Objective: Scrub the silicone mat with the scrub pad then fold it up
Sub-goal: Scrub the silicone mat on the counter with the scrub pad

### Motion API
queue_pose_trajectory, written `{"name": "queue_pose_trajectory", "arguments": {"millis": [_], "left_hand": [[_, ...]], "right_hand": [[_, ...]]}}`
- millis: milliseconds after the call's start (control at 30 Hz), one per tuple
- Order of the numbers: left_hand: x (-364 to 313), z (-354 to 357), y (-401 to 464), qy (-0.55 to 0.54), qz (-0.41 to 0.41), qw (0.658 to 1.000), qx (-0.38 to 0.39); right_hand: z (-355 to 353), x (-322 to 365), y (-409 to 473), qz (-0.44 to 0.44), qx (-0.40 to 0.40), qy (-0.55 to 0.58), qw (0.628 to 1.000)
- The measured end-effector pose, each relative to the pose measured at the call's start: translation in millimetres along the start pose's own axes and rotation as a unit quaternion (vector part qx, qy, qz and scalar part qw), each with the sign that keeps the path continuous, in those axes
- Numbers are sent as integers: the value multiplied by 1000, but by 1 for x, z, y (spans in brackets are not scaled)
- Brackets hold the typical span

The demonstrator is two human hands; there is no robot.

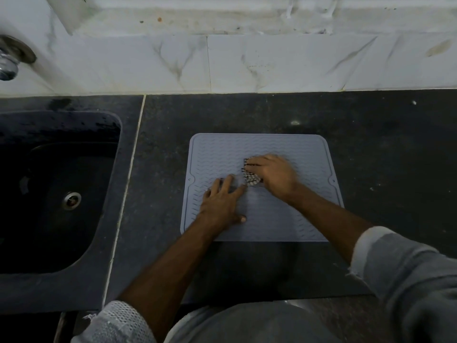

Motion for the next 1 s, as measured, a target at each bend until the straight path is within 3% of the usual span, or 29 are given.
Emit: {"name": "queue_pose_trajectory", "arguments": {"millis": [200,333,500,767,1000], "left_hand": [[-1,0,-2,2,-1,1000,4],[-2,0,-2,7,1,1000,2],[-4,-2,-4,20,-8,1000,1],[-4,-3,-7,9,10,1000,2],[-5,-2,-4,22,-2,1000,-5]], "right_hand": [[-5,-54,-38,37,-3,0,999],[-14,-23,-19,26,-34,-2,999],[0,13,4,4,-4,-36,999],[0,-50,-52,20,-45,-10,999],[-3,12,4,-4,-33,-20,999]]}}
Point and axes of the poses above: each hand's wrist, its own y-axis towards the middle knuckle, its own z-axis out of the palm, x = y × z, the point moved 7 cm from there along y, towards the middle knuckle, and after that the axes turned 14 degrees about x, right-handed, at the moved point
